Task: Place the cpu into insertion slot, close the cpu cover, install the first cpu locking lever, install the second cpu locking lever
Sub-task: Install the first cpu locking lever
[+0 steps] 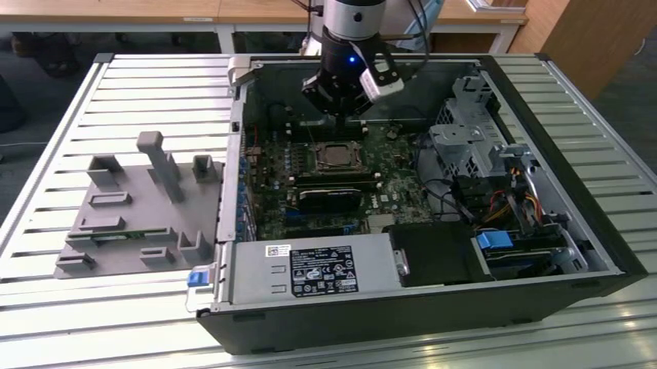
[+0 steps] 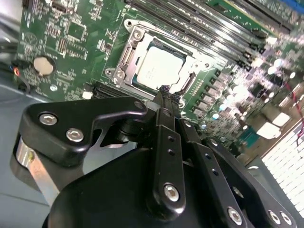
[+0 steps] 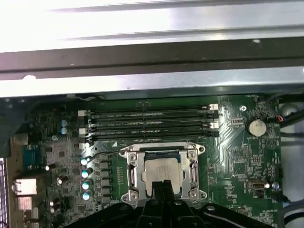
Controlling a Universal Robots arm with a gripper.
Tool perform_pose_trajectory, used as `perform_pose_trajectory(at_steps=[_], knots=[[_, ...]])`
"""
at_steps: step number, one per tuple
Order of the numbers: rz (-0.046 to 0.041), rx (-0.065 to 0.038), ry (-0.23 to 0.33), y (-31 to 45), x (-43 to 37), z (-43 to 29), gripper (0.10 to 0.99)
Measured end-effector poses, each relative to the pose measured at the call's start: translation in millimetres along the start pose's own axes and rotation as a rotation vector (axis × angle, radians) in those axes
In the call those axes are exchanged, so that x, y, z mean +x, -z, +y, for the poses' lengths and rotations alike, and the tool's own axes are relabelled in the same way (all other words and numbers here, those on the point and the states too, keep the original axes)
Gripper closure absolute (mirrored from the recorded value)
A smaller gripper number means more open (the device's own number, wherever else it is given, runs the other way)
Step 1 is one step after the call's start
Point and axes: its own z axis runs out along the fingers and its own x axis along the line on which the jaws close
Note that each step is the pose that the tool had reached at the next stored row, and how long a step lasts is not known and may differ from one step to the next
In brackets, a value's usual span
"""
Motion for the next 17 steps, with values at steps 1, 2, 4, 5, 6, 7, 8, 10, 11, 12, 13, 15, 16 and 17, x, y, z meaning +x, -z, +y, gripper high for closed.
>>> perform_pose_trajectory(at_steps=[1,2,4,5,6,7,8,10,11,12,13,15,16,17], knots=[[0.0001,0.000,0.017,0.0,0.0,0.0,0.980],[0.0002,0.000,0.037,0.0,0.0,0.0,0.980],[0.0003,0.001,0.072,0.0,0.0,0.0,0.980],[0.0004,0.001,0.087,0.0,0.0,0.0,0.980],[0.0004,0.001,0.101,0.0,0.0,0.0,0.980],[0.0004,0.001,0.114,0.0,0.0,0.0,0.980],[0.0004,0.001,0.120,0.0,0.0,0.0,0.980],[-0.0005,0.001,0.120,0.0,1.3,0.0,0.980],[-0.0015,0.001,0.120,0.0,3.0,-0.2,0.980],[-0.0033,0.001,0.120,-0.1,5.3,-0.3,0.980],[-0.0055,0.001,0.120,-0.1,7.8,-0.5,0.980],[-0.0104,0.001,0.120,-0.2,13.6,-0.8,0.980],[-0.0129,0.001,0.120,-0.2,16.3,-1.0,0.980],[-0.0158,0.001,0.120,-0.2,19.4,-1.1,0.980]])
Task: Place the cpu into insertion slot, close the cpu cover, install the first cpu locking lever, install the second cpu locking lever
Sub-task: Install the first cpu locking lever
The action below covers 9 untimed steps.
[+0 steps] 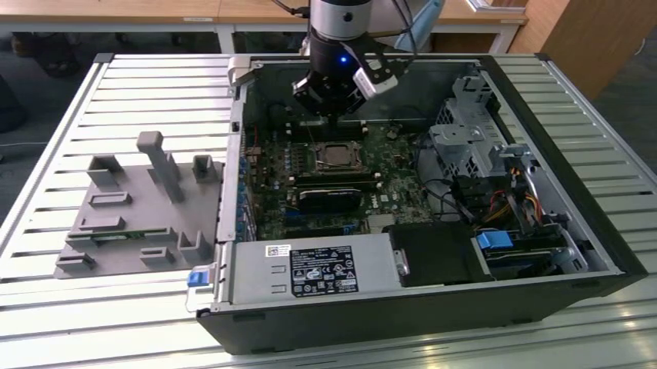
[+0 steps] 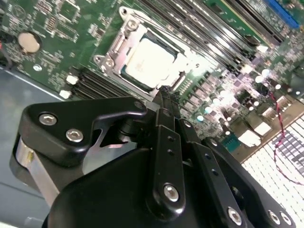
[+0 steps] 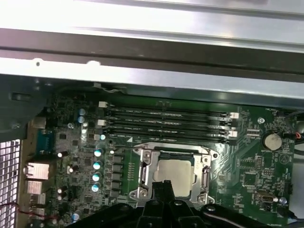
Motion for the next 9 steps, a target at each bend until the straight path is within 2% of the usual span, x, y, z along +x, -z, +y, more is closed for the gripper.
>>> perform_pose_trajectory(at_steps=[4,9], knots=[[-0.0097,0.001,-0.001,0.1,11.4,0.7,0.980],[-0.0130,0.001,-0.024,0.1,20.4,2.2,0.980]])
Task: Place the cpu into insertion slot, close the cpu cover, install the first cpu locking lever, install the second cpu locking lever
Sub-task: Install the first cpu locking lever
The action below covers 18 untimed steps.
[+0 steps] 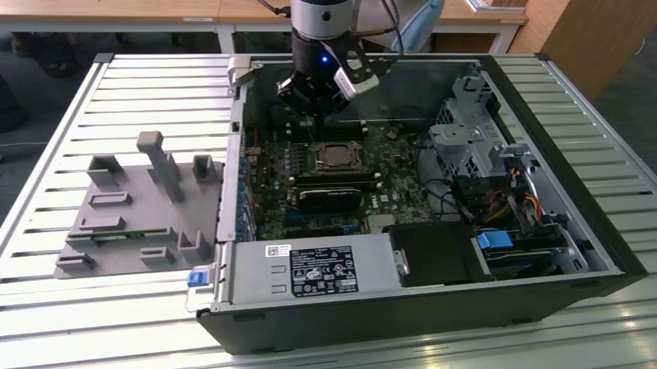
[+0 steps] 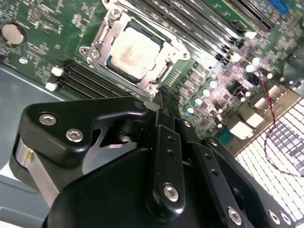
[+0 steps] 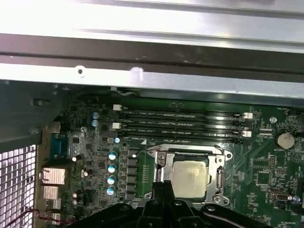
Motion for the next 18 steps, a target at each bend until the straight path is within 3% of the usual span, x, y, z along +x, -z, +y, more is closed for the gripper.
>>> perform_pose_trajectory(at_steps=[13,18], knots=[[-0.0052,0.000,-0.003,0.2,20.3,2.5,0.980],[-0.0072,0.000,-0.003,0.0,28.7,6.8,0.980]])
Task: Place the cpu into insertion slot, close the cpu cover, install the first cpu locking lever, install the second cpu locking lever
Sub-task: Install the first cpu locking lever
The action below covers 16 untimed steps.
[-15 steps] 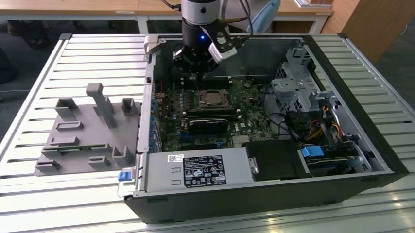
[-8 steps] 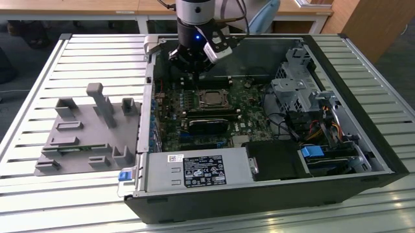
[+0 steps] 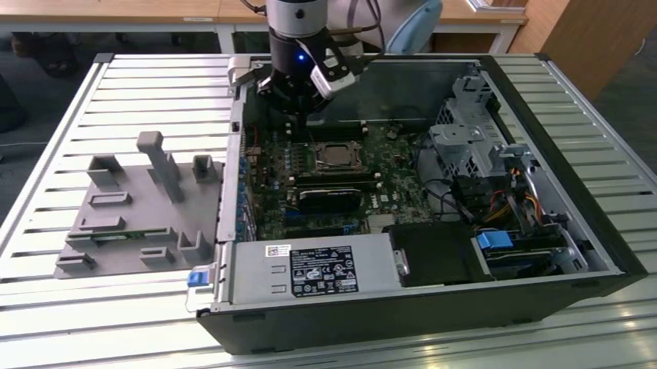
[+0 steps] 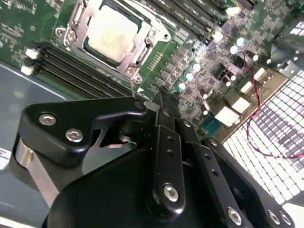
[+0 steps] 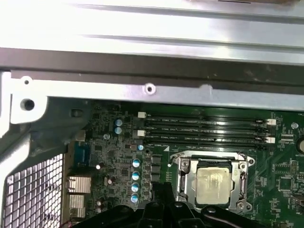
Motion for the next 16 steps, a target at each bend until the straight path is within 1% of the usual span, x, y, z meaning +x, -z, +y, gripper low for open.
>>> perform_pose_trajectory(at_steps=[8,16], knots=[[-0.0001,0.000,0.000,-1.6,3.5,11.5,0.980],[0.0000,0.000,0.000,-2.7,2.3,20.6,0.980]])
